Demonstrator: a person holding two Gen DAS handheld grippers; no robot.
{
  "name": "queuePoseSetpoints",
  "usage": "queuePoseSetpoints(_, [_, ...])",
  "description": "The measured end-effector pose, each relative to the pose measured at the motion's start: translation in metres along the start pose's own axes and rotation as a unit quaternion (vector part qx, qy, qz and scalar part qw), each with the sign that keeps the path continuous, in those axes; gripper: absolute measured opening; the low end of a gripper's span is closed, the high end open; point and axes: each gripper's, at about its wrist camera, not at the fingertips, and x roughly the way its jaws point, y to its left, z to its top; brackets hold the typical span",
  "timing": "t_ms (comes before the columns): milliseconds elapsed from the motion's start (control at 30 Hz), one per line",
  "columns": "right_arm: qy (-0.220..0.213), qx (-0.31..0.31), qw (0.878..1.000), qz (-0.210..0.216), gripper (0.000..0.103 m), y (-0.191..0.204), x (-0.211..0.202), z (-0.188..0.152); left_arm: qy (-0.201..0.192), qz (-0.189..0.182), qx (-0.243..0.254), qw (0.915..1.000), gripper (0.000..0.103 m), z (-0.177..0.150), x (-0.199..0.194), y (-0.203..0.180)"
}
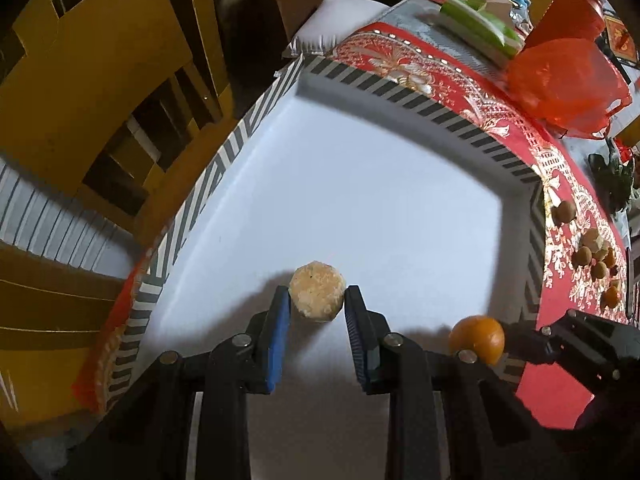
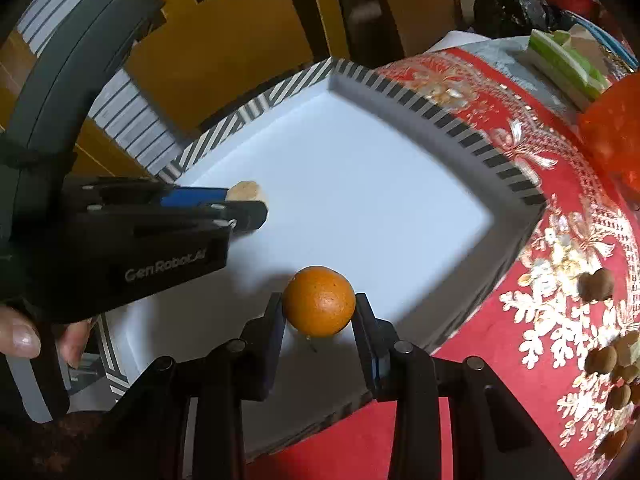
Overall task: Organize fruits
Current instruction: 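Carry the beige slice and the tangerine over the white striped tray with both tools, then open both tools to drop the slice and tangerine into the tray, then move both open tools back over the row of fruits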
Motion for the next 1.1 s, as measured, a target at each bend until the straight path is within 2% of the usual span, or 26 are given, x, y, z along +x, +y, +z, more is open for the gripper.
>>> queuePoseSetpoints(67, [0.004, 0.003, 1.000, 0.002, 0.038, 0.001, 0.003, -0.001, 0.005, -0.004, -0.003, 1.0000, 0.029, 0.000, 0.003, 0.000])
queuePoseSetpoints(100, [0.006, 0.004, 1.000, 0.004, 0.038, 0.000, 0.004, -0.001, 0.005, -0.006, -0.003, 1.0000, 0.033, 0.000, 0.004, 0.001])
queuePoseSetpoints(133, [0.006, 0.005, 1.000, 0.005, 0.039, 0.000, 0.003, -0.002, 0.004, -0.003, 0.000, 1.0000, 0.042, 0.001, 0.005, 0.000])
queuePoseSetpoints(200, [-0.003, 0.014, 1.000, 0.013, 0.042, -0.003, 0.000, -0.003, 0.002, -0.001, 0.000, 1.0000, 0.053, 0.002, 0.006, 0.001])
queuePoseSetpoints(267, [-0.019, 0.025, 0.999, 0.024, 0.052, -0.005, -0.008, -0.004, 0.000, -0.008, -0.004, 1.0000, 0.056, 0.004, 0.003, 0.002])
queuePoseSetpoints(300, [-0.032, 0.033, 0.998, 0.031, 0.064, -0.007, -0.015, -0.004, -0.005, -0.005, -0.003, 1.0000, 0.060, 0.006, 0.000, 0.001])
queuePoseSetpoints(333, [-0.043, 0.040, 0.998, 0.038, 0.070, -0.008, -0.022, -0.005, -0.008, -0.002, -0.002, 1.0000, 0.065, 0.007, -0.003, 0.001])
queuePoseSetpoints(467, [-0.093, 0.061, 0.992, 0.052, 0.072, -0.014, -0.057, -0.012, -0.039, 0.004, 0.014, 0.9991, 0.073, 0.016, -0.024, -0.004])
queuePoseSetpoints(500, [-0.104, 0.069, 0.991, 0.053, 0.076, -0.018, -0.066, -0.016, -0.050, 0.009, 0.021, 0.9985, 0.074, 0.019, -0.032, -0.008])
queuePoseSetpoints(567, [-0.124, 0.088, 0.987, 0.043, 0.079, -0.026, -0.083, -0.025, -0.063, 0.009, 0.031, 0.9975, 0.075, 0.025, -0.041, -0.015])
queuePoseSetpoints(700, [-0.144, 0.143, 0.979, 0.010, 0.081, -0.058, -0.109, -0.056, -0.084, -0.022, 0.057, 0.9946, 0.084, 0.037, -0.059, -0.043])
queuePoseSetpoints(867, [-0.146, 0.209, 0.966, -0.037, 0.081, -0.102, -0.127, -0.100, -0.064, -0.080, 0.092, 0.9905, 0.086, 0.044, -0.056, -0.096])
queuePoseSetpoints(1000, [-0.145, 0.245, 0.956, -0.071, 0.081, -0.135, -0.136, -0.131, -0.058, -0.088, 0.118, 0.9875, 0.086, 0.039, -0.047, -0.141])
queuePoseSetpoints(1100, [-0.139, 0.253, 0.953, -0.089, 0.081, -0.157, -0.144, -0.150, -0.057, -0.089, 0.124, 0.9866, 0.086, 0.028, -0.043, -0.172])
